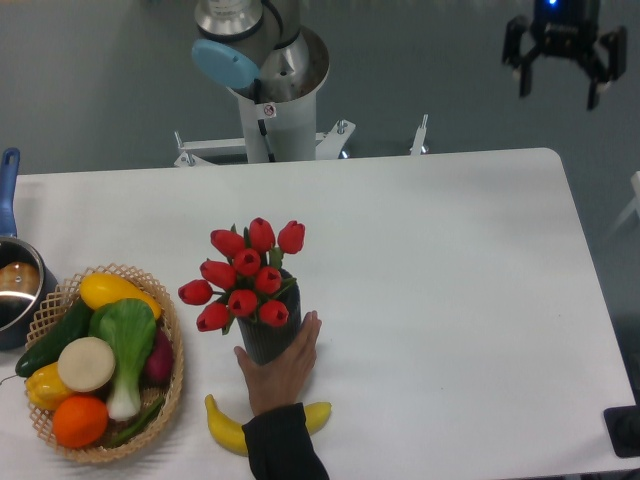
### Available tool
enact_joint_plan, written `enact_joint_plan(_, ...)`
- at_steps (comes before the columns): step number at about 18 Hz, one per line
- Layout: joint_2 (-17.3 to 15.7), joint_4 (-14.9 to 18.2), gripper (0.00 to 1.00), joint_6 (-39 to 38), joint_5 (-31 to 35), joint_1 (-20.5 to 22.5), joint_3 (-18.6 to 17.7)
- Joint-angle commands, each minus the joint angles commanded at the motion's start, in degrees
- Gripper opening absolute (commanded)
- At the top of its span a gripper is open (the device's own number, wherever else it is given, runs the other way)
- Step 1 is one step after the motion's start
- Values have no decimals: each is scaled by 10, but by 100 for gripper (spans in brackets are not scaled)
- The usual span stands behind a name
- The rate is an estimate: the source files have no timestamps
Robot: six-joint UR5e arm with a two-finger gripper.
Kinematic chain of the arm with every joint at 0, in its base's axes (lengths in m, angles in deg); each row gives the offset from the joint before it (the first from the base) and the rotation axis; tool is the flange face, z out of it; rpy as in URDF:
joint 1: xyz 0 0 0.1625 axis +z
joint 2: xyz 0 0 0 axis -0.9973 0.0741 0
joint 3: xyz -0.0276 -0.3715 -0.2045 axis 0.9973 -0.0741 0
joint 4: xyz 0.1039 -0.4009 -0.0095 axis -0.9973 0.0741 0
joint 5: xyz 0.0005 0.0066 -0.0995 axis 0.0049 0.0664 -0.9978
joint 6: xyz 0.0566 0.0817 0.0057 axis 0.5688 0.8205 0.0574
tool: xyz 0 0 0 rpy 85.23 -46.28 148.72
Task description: Insert the flowers into the vase
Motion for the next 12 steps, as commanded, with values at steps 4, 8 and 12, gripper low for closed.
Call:
enact_joint_plan(4,0,10,100,51,-4,32,-1)
enact_joint_plan(8,0,10,100,52,-5,33,-2)
enact_joint_plan(12,-1,10,100,52,-5,32,-3)
